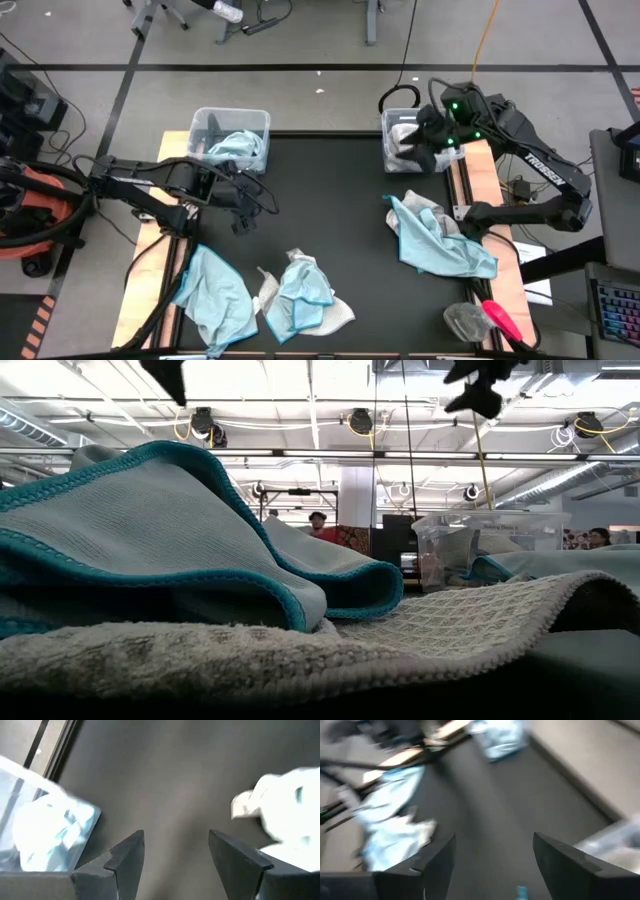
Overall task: Sort microfiber towel by color & place in baskets
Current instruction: Put the blue towel into the left transparent bin
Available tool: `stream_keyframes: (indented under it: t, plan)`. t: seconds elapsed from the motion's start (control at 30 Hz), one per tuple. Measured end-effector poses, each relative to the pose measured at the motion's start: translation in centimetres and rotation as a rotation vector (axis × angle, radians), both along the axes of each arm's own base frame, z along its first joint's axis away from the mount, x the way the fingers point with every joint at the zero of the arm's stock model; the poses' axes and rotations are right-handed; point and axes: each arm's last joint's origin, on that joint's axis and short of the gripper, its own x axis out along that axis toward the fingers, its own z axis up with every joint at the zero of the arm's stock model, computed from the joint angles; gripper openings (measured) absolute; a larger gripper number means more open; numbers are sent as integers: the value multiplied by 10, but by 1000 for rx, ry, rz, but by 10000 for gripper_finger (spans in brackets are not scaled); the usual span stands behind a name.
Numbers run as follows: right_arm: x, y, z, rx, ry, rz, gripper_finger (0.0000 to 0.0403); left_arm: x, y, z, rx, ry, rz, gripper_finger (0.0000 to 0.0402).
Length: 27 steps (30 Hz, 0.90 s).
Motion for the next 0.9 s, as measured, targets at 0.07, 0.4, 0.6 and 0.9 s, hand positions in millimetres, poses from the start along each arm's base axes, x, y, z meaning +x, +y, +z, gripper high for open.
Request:
stream_keyframes:
  t: [0.07,0.4,0.6,0.9]
  plan:
    - [4,8,1,20,-18,74,256,-4,-1,-1,8,39,-7,228]
    - [24,45,5,0,-65,300,256,-12,0,-23,129,67,-42,228]
    - [29,61,6,-9,-77,384,256,-22,1,-45,74,29,1,228]
    - [33,70,8,-25,-96,428,256,-26,-1,-52,-45,-158,20,228]
